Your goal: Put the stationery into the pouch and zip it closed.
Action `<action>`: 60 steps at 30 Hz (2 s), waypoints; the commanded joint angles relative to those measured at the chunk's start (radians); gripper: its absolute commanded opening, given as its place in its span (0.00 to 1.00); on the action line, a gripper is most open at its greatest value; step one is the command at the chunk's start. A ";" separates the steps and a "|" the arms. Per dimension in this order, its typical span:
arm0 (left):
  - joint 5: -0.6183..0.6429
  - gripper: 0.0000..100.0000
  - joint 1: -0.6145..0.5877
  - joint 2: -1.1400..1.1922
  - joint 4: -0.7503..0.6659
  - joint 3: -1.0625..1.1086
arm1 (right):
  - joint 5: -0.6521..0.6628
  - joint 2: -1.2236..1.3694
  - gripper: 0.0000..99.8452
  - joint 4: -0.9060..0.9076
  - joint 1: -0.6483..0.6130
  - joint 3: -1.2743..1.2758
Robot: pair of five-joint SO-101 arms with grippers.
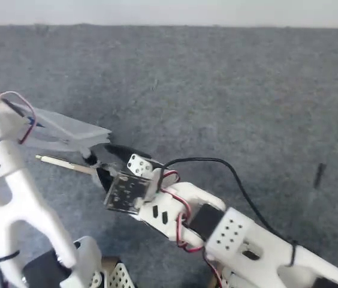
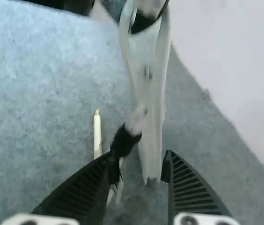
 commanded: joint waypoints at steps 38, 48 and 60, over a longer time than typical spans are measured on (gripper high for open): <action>0.118 0.01 -0.410 -0.014 -0.064 -0.101 | 0.003 0.691 0.14 -0.008 -0.001 -0.405; 0.118 0.01 -0.407 -0.014 -0.064 -0.101 | 0.003 0.886 0.14 0.002 0.013 -0.537; 0.118 0.01 -0.408 -0.014 -0.063 -0.101 | 0.003 1.033 0.14 0.008 0.016 -0.640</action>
